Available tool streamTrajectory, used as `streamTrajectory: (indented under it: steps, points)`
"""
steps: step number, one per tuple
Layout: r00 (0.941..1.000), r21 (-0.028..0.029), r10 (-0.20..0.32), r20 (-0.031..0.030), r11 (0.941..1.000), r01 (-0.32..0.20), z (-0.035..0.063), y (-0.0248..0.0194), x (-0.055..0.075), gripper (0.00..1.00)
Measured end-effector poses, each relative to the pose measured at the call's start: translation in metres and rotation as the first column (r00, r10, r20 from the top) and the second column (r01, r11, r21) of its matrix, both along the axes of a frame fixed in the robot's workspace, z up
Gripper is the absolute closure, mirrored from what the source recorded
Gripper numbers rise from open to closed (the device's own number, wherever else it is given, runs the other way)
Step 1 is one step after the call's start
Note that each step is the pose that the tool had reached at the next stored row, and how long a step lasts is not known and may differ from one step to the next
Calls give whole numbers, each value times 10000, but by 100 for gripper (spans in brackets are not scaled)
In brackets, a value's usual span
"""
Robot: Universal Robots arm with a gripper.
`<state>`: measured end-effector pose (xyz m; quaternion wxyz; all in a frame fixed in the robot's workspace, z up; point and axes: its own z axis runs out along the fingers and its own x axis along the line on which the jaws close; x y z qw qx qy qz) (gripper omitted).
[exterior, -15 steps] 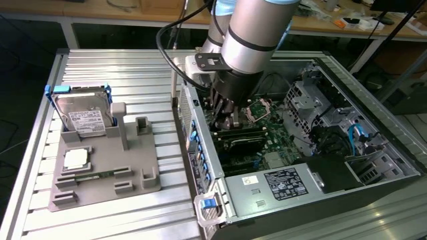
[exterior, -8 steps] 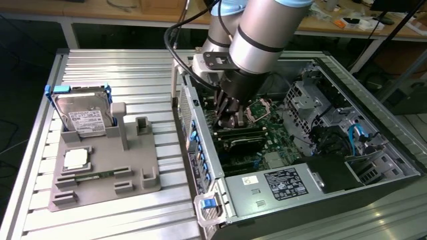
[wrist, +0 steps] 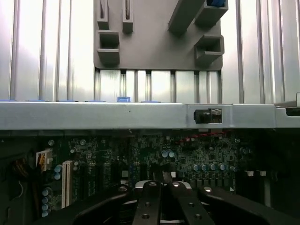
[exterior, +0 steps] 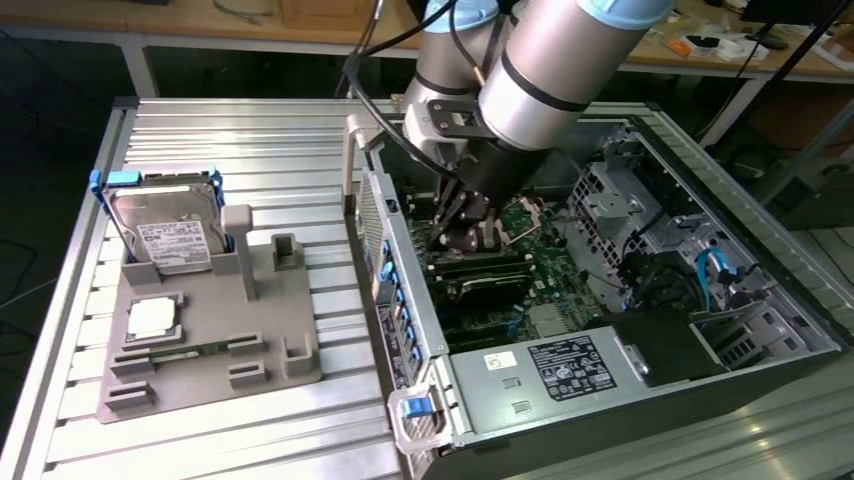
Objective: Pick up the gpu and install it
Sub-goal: 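Press down on the gpu until it lock into place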
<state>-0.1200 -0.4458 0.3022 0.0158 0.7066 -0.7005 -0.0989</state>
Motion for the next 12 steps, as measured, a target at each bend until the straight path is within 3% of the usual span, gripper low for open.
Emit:
streamTrajectory:
  steps: [1, 2, 4, 9, 12]
  points:
    - [9999, 2, 0, -106, 10000, 0, -1, -1, 12, 89]
    - [9996, 3, -5, -266, 10000, 5, -1, -1, 29, 89]
    - [9990, -1, -16, -438, 10000, 16, -1, -1, 51, 89]
    - [9967, -47, -59, -806, 10000, 55, 1, -1, 105, 89]
    - [9952, -113, -92, -972, 9999, 82, 7, 0, 145, 89]
